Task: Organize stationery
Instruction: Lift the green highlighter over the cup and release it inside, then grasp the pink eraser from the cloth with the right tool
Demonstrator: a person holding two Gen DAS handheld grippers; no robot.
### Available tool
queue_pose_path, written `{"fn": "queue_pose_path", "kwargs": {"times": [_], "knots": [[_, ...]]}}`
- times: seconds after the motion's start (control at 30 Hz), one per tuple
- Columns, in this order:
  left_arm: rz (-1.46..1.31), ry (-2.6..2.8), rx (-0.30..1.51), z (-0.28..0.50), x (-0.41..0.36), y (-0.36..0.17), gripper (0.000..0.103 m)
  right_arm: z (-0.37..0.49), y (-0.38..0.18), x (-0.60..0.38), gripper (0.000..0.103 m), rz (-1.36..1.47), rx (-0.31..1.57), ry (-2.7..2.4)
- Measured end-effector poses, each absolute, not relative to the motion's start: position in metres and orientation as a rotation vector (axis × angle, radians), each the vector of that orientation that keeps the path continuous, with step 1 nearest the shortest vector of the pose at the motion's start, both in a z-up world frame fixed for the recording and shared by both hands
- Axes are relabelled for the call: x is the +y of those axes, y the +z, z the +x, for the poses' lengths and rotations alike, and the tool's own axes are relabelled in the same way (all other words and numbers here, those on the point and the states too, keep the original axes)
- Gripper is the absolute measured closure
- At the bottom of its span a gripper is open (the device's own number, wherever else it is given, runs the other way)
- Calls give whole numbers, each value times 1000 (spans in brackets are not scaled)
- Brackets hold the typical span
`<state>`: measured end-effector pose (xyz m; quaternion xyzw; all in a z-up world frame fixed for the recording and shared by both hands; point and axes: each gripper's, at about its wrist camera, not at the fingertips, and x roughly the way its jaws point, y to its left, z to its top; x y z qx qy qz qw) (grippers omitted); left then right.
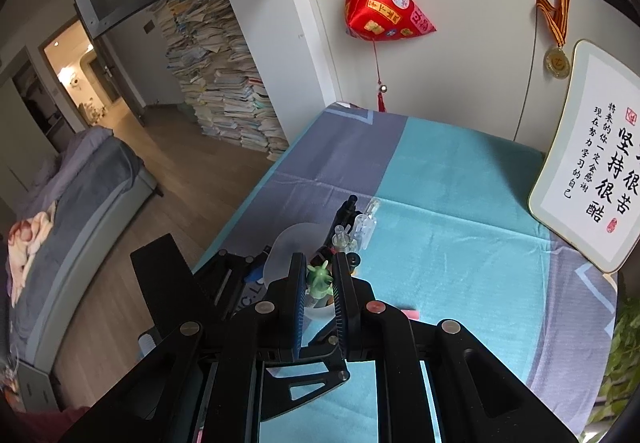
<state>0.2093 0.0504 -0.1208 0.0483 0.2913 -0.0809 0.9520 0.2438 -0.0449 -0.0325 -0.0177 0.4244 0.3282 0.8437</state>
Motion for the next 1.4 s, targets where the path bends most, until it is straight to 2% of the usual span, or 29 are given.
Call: {"fn": "queue_pose_path", "kwargs": {"times": [0.83,1.27,1.33,1.4], "knots": [[98,-164,593,210,50,-120,29,245,-32,-76,89,67,883,714],[99,-164,593,210,49,-120,29,247,-108,-113,89,0,1014,534],[98,-164,593,210,49,-120,29,243,-116,-113,85,-17,1008,534],[98,-164,593,210,49,-120,29,238,-122,-110,72,-35,1001,539]]}}
